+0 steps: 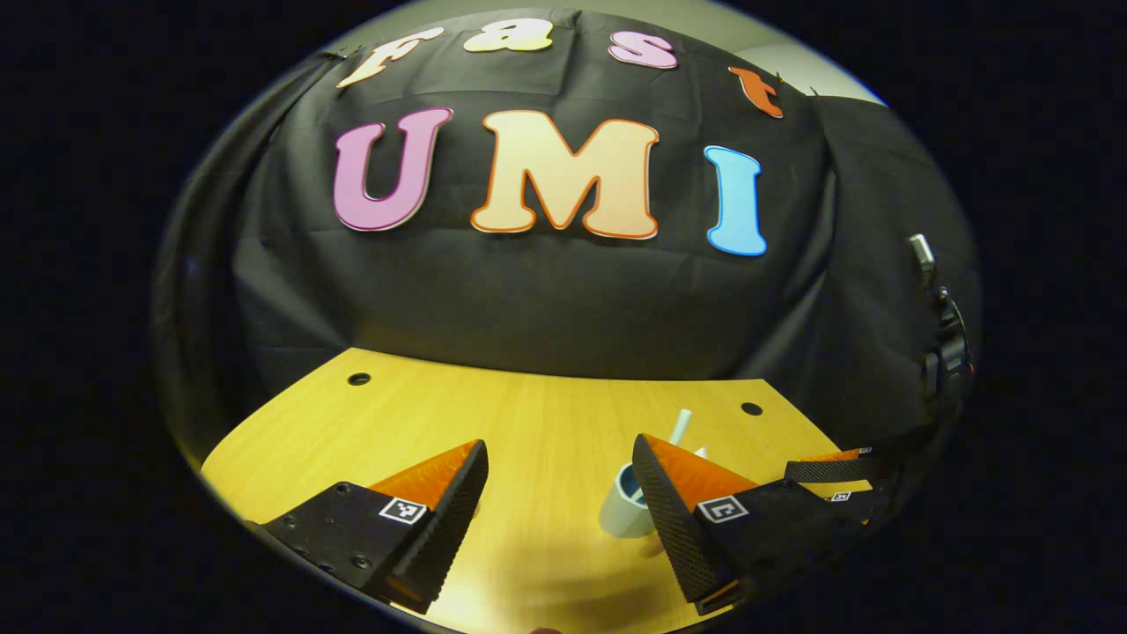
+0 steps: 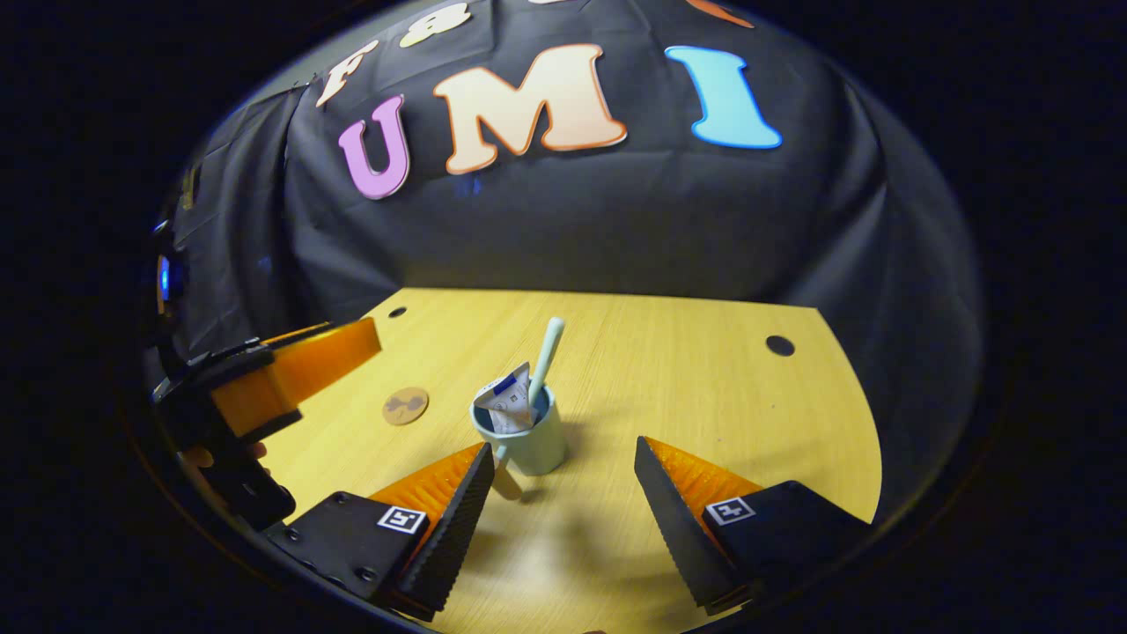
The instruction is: Put the toothbrush and toothpaste on the desktop into the cup, then pick up the cup and place it on the coaster on the desktop.
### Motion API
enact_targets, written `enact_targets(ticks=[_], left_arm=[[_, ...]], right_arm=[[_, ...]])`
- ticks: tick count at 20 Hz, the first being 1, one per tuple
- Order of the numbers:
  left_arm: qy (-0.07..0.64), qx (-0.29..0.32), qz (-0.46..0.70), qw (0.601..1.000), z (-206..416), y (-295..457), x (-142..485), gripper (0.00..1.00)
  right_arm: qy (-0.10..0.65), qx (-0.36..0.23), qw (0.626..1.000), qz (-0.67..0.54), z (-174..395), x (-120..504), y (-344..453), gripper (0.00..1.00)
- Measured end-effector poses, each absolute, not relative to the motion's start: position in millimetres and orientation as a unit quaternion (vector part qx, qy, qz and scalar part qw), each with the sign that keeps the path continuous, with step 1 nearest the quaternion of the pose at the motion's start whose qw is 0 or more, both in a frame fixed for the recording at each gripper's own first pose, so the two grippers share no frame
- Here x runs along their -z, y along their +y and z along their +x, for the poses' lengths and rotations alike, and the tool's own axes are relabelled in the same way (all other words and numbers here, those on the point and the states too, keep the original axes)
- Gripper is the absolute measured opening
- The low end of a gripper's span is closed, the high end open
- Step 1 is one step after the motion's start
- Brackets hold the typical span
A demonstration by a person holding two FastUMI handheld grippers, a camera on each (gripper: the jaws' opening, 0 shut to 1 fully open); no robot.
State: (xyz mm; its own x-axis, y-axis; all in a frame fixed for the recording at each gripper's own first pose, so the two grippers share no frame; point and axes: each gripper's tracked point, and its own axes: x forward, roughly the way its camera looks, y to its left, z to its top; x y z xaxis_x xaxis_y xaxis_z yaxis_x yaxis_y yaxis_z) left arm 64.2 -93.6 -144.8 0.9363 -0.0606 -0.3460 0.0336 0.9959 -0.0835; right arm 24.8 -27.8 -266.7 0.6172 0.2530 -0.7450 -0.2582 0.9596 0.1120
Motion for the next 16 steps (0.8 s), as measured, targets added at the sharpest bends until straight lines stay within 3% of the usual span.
enact_targets(ticks=[4,16], left_arm=[[0.187,0.002,-0.019,0.982,40,-52,152,0.95],[0.248,-0.015,-0.035,0.968,-14,50,201,0.95]], right_arm=[[0.520,-0.160,0.839,-0.011,16,294,1,0.96],[0.641,-0.118,0.757,-0.049,30,351,32,0.99]])
